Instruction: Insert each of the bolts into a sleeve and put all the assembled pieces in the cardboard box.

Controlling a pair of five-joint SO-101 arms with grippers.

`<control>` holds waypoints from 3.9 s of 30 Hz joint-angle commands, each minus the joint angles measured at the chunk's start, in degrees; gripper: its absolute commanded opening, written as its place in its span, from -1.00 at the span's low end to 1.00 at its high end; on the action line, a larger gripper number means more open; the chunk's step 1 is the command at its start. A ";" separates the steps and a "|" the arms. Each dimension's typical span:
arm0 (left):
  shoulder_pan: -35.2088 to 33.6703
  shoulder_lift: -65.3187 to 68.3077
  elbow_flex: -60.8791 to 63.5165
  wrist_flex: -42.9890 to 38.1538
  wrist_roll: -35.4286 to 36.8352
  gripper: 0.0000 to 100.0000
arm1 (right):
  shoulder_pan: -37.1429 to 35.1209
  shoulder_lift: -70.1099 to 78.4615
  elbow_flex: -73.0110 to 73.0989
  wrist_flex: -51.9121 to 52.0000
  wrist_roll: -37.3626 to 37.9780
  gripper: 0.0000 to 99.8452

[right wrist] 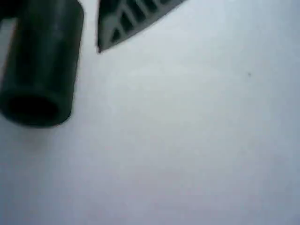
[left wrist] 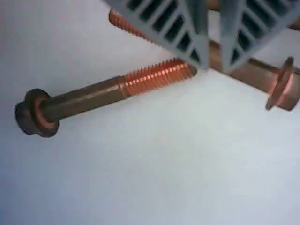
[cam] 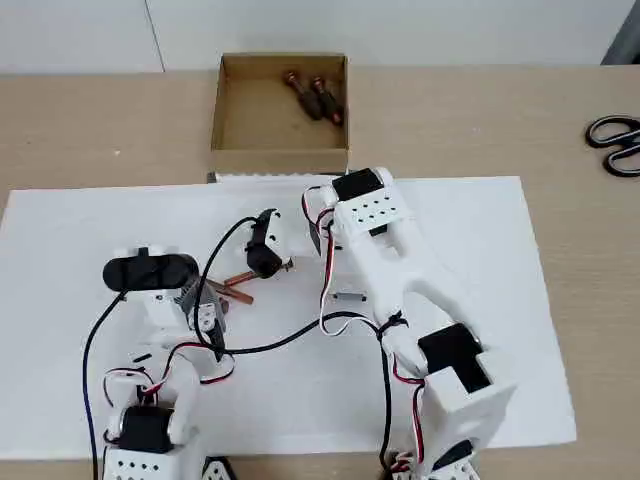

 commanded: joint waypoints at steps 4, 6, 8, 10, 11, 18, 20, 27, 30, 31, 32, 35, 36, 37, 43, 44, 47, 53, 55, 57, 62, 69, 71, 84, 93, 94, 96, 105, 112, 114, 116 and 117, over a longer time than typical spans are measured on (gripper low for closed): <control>-0.35 -0.53 -0.13 -0.53 0.35 -0.99 | 0.40 -0.31 0.00 0.40 0.35 -0.71; -0.35 -0.53 -0.13 -0.53 0.35 -0.99 | 0.31 -0.13 0.00 0.22 0.35 -0.71; -0.35 -0.53 -0.13 -0.53 0.35 -0.99 | 0.31 0.66 0.00 -0.04 0.35 -0.71; -0.35 -0.53 -0.13 -0.53 0.35 -0.99 | 0.31 2.15 0.00 -0.04 0.35 -0.71; -0.35 -0.53 -0.13 -0.53 0.35 -0.99 | 0.31 3.03 0.00 -0.04 0.35 -0.71; -0.35 -0.53 -0.13 -0.53 0.35 -0.99 | 0.48 6.81 -0.09 -3.74 0.35 -0.71; -0.35 -0.53 -0.13 -0.53 0.35 -0.99 | 0.48 7.78 -0.09 -4.53 0.35 -0.71; -0.35 -0.53 -0.13 -0.53 0.35 -0.99 | 0.57 11.47 -0.09 -6.37 0.26 -0.98; -0.35 -0.53 -0.13 -0.53 0.35 -0.99 | 0.57 11.65 -0.26 -6.29 0.18 -0.97; -0.35 -0.53 -0.13 -0.53 0.35 -0.99 | 0.57 11.21 -0.35 -6.29 0.18 -0.97; -0.35 -0.53 -0.13 -0.53 0.35 -0.99 | 0.57 10.51 -0.35 -6.11 0.00 -0.97; -0.35 -0.53 -0.13 -0.53 0.35 -0.99 | 0.40 6.73 -0.35 -5.67 -1.14 -0.97; -0.35 -0.53 -0.13 -0.62 0.35 -0.99 | 0.40 4.97 -0.35 -5.67 -1.93 -0.97; -0.35 -0.53 -0.13 -0.70 0.35 -0.99 | 0.40 3.21 -0.35 -5.58 -2.64 -0.97; -0.35 -0.53 -0.13 -0.79 0.44 -0.99 | 0.31 -7.16 -0.35 -2.07 -9.76 -0.97; -0.35 -0.53 -0.13 -0.79 0.44 -0.99 | 0.31 -8.84 -0.35 -1.19 -11.16 -0.97; -0.26 -0.53 -0.13 -0.79 0.26 -0.99 | 0.57 -13.32 -0.35 1.10 -16.09 -0.98; -0.26 -0.53 -0.40 -0.62 0.09 -0.98 | 5.05 -20.79 -0.35 5.49 -25.41 -0.98; -0.35 -0.44 -0.84 -0.79 -1.41 -0.98 | 7.60 -23.25 -0.35 6.99 -28.04 -0.98; -0.35 -0.44 -3.12 -0.53 -2.99 -0.98 | 10.07 -26.07 -0.35 7.87 -30.15 -0.99; 0.00 -0.26 -8.13 -0.26 -6.86 -0.99 | 16.22 -33.71 0.00 8.66 -35.34 -0.99; -0.09 -0.18 -13.76 4.13 -15.21 -0.99 | 20.53 -39.43 5.98 8.92 -36.48 -0.99; 0.00 0.62 -14.55 5.36 -17.58 -0.99 | 21.49 -40.84 8.00 8.75 -36.40 -0.99; 0.09 43.87 -50.86 6.68 -19.69 -0.99 | 22.11 -43.65 13.63 8.75 -36.48 -0.99; 2.37 73.67 -71.69 15.74 -25.93 -0.99 | 22.29 -44.09 13.80 8.75 -36.48 -0.99; 2.46 76.57 -72.92 16.70 -28.84 -0.99 | 22.64 -44.09 13.89 8.75 -36.48 -0.99; 2.73 81.23 -74.59 17.85 -33.49 -0.98 | 23.87 -44.00 13.89 8.75 -36.40 -0.99; 6.33 100.84 -80.75 18.55 -45.10 -0.95 | 26.77 -44.09 18.64 8.48 -36.22 -0.99; 8.35 112.44 -92.44 25.76 -51.52 -0.85 | 27.03 -44.18 20.92 8.40 -36.22 -0.99; 8.97 115.52 -95.78 29.10 -53.98 -0.83 | 27.03 -44.18 20.92 8.40 -36.22 -0.99; 9.23 118.77 -99.38 32.35 -55.74 -0.81 | 27.03 -44.18 21.01 8.40 -36.22 -0.99; 9.23 120.35 -101.23 33.41 -56.09 -0.80 | 27.03 -44.18 21.01 8.40 -36.22 -0.99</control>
